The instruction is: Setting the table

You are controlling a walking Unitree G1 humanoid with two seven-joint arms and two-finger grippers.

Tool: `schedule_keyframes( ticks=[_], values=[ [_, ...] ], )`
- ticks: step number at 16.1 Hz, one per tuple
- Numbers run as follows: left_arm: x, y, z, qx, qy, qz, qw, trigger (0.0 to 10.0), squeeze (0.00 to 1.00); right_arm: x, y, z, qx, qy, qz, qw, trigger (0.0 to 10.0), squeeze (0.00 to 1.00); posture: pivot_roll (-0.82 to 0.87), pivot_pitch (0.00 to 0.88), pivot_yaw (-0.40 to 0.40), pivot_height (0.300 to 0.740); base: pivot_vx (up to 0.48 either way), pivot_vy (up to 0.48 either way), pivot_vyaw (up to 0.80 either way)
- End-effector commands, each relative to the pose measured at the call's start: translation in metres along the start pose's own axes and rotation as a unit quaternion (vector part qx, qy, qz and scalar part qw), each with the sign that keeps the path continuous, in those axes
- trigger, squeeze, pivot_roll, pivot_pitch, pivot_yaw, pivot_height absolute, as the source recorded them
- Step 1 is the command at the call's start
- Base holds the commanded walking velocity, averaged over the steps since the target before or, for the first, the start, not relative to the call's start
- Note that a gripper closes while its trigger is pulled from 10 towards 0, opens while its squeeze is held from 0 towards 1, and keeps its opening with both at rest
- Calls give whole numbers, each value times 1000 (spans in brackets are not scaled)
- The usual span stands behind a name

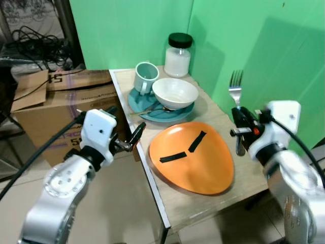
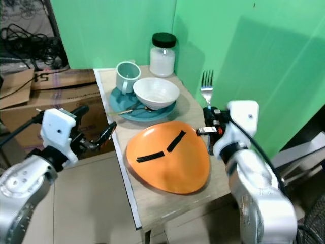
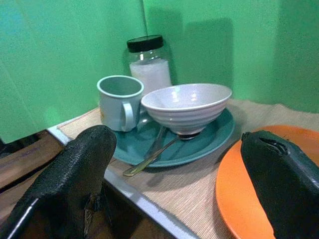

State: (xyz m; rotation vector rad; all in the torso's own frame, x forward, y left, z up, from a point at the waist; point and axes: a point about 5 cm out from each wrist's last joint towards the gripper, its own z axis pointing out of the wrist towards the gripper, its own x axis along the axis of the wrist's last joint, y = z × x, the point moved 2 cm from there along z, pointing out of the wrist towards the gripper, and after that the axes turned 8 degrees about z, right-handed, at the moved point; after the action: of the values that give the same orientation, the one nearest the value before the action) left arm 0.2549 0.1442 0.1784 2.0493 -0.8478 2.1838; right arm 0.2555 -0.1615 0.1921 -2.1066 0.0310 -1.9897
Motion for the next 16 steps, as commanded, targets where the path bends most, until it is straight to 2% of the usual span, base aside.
schedule_keyframes(
  ticks=[1, 4, 9, 16],
  values=[
    [-4, 3, 2, 9, -6, 4, 1000, 10000, 0, 3, -1, -2, -1, 19, -6, 1000, 10000, 0, 111, 0, -59, 740, 0, 0, 0],
    [-4, 4, 4, 27, -7, 2, 1000, 10000, 0, -2, -6, -4, 7, 27, 7, 1000, 10000, 0, 115, 0, -66, 740, 0, 0, -513],
    [-6, 4, 2, 36, -10, -1, 999, 10000, 0, -11, -8, -1, 1, 26, -12, 1000, 10000, 0, 119, 0, -75, 740, 0, 0, 0],
    [-6, 5, 4, 36, -10, -3, 999, 10000, 0, -12, -7, 0, 1, 32, -19, 999, 10000, 0, 114, 0, -75, 740, 0, 0, 0]
  ],
)
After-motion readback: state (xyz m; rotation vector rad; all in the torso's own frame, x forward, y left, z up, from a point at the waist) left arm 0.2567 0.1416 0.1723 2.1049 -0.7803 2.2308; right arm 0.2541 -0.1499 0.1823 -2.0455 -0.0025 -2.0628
